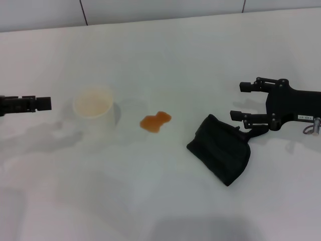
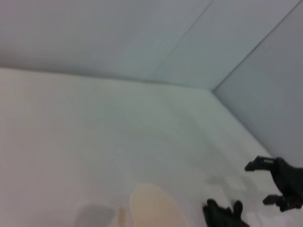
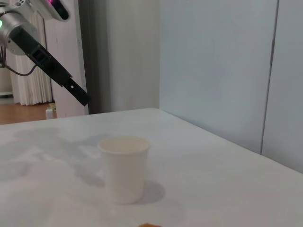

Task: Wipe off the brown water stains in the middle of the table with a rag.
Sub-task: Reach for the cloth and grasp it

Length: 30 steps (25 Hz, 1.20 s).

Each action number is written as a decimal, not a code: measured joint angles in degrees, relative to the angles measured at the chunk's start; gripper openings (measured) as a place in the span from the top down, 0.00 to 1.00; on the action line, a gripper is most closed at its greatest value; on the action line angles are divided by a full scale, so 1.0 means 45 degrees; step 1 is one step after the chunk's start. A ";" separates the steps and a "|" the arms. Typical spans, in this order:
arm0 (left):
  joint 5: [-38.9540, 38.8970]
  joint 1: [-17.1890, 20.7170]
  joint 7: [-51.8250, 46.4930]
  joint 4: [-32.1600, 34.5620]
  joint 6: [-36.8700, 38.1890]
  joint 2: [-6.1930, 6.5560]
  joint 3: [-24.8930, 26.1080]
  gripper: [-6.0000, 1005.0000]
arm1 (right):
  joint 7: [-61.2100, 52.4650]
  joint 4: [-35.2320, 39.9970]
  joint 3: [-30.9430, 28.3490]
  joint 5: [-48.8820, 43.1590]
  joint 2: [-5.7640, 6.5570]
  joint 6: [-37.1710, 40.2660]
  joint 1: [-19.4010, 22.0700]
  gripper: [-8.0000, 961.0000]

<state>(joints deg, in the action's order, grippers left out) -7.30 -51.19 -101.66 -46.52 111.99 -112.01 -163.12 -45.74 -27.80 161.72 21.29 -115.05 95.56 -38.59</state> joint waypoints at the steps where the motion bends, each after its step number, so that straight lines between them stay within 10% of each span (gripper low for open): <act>1: 0.0213 -0.0150 -0.0061 -0.0008 0.0007 0.0041 0.0002 0.11 | 0.0001 0.0005 0.0000 -0.0001 0.0001 0.0002 -0.0009 0.18; 30: 0.1136 -0.0959 0.2532 -0.0655 -0.0898 0.0024 -0.0003 0.11 | -0.1595 -0.1194 0.0022 -0.1518 -0.0025 0.1184 -0.0836 0.18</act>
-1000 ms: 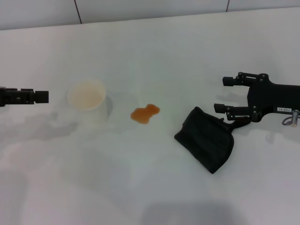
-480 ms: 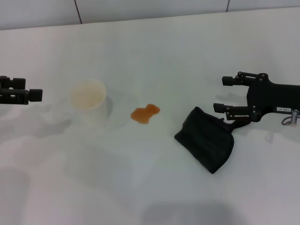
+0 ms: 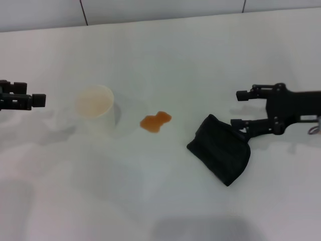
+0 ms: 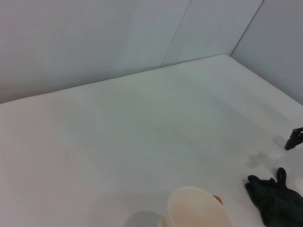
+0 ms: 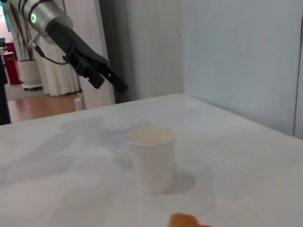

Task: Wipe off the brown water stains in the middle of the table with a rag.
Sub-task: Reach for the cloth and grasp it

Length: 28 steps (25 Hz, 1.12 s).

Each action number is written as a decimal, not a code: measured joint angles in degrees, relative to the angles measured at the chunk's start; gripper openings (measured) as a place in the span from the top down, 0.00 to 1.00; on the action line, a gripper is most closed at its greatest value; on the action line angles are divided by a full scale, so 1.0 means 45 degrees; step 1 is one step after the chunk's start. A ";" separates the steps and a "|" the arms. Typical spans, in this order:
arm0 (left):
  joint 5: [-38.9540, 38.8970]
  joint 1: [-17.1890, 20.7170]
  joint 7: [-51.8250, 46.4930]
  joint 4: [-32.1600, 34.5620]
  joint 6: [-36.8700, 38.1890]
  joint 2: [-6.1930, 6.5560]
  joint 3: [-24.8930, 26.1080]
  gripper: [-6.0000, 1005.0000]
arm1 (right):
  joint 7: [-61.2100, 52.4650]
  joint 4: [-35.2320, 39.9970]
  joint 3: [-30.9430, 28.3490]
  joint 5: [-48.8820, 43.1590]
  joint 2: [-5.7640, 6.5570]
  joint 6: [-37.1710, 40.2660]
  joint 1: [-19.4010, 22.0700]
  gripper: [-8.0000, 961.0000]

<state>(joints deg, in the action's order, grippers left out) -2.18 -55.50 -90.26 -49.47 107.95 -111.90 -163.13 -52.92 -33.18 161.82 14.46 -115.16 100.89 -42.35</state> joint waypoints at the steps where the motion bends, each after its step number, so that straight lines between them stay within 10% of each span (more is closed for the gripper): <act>1: 0.0011 -0.0032 -0.0004 -0.0001 -0.0044 0.0001 -0.0005 0.11 | -0.0261 -0.0453 0.0002 -0.0208 -0.0013 0.0537 -0.0194 0.18; 10: 0.0024 -0.0260 0.0003 -0.0012 -0.0446 0.0062 -0.0020 0.11 | -0.3132 -0.3830 0.0008 -0.3428 -0.0034 0.3452 -0.2498 0.18; 28: 0.0037 -0.0828 -0.0097 -0.0024 -0.0739 -0.0034 -0.0018 0.11 | -0.6703 -0.2015 -0.0025 -0.4764 -0.0185 0.0149 -0.3325 0.18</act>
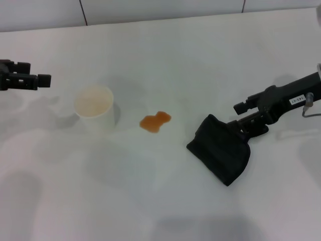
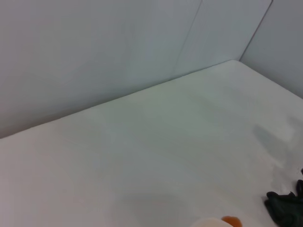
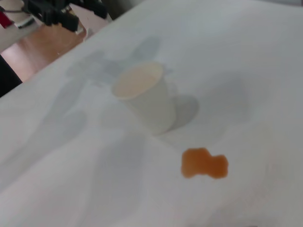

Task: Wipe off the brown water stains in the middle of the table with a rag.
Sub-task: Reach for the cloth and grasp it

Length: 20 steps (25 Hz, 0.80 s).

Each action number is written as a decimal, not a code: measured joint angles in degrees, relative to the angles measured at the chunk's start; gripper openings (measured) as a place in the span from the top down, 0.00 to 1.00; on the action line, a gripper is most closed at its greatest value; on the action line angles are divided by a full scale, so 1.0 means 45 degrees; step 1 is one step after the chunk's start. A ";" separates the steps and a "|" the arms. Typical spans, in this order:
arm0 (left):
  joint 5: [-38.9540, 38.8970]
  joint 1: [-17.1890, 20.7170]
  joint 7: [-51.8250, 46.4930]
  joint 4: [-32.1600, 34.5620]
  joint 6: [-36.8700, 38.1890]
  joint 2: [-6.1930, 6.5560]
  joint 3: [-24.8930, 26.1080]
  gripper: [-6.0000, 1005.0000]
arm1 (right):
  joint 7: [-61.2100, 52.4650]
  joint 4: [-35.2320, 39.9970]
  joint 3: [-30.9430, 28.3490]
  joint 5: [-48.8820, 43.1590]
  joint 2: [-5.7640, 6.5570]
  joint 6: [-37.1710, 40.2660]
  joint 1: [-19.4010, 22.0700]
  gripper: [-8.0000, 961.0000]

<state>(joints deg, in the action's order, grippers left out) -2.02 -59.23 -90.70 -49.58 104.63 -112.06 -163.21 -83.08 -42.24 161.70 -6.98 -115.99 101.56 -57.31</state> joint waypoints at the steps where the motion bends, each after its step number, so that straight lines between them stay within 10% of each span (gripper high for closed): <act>1: 0.0019 -0.0016 -0.0001 0.0000 -0.0027 0.0000 0.0000 0.11 | -0.0094 0.0053 0.0000 -0.0054 -0.0001 -0.0018 0.0003 0.18; 20: 0.0177 0.0008 -0.0020 0.0026 -0.0216 -0.0020 0.0000 0.11 | -0.0191 0.2334 0.0023 -0.0279 0.0135 -0.1667 0.0113 0.19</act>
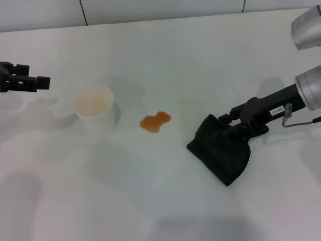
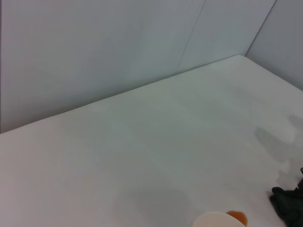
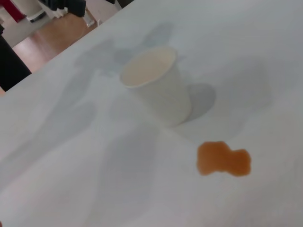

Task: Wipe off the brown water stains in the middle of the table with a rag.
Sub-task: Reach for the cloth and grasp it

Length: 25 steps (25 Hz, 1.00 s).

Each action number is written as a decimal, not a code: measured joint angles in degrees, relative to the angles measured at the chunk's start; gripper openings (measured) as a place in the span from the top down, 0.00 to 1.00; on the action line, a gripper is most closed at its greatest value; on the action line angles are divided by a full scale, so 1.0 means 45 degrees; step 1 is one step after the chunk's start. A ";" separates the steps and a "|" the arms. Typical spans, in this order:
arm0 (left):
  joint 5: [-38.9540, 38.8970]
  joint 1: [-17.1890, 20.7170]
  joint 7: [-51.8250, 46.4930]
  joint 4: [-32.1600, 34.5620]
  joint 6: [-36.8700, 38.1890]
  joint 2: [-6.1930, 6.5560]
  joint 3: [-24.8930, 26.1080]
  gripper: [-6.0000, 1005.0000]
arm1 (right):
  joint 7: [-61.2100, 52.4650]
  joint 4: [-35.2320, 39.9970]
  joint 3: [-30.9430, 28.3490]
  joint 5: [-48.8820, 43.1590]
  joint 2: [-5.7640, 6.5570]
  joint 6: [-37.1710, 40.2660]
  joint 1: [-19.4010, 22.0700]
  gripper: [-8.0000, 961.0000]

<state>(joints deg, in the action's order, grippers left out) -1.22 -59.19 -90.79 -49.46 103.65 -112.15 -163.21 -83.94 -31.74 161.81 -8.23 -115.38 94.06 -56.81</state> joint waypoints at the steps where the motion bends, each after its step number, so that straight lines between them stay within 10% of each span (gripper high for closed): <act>1: 0.0000 0.0006 0.0000 -0.0005 -0.0006 0.0000 0.0001 0.11 | 0.0034 0.0091 0.0000 -0.0003 0.0001 -0.0062 0.0017 0.19; 25: 0.0110 -0.0030 -0.0014 0.0005 -0.0008 0.0000 0.0001 0.11 | 0.0605 0.1649 -0.0009 -0.0203 0.0008 -0.1404 0.0305 0.20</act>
<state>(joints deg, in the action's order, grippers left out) -0.72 -59.32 -90.85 -49.44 103.62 -112.15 -163.21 -81.22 -24.32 161.77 -9.14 -115.34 87.74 -55.44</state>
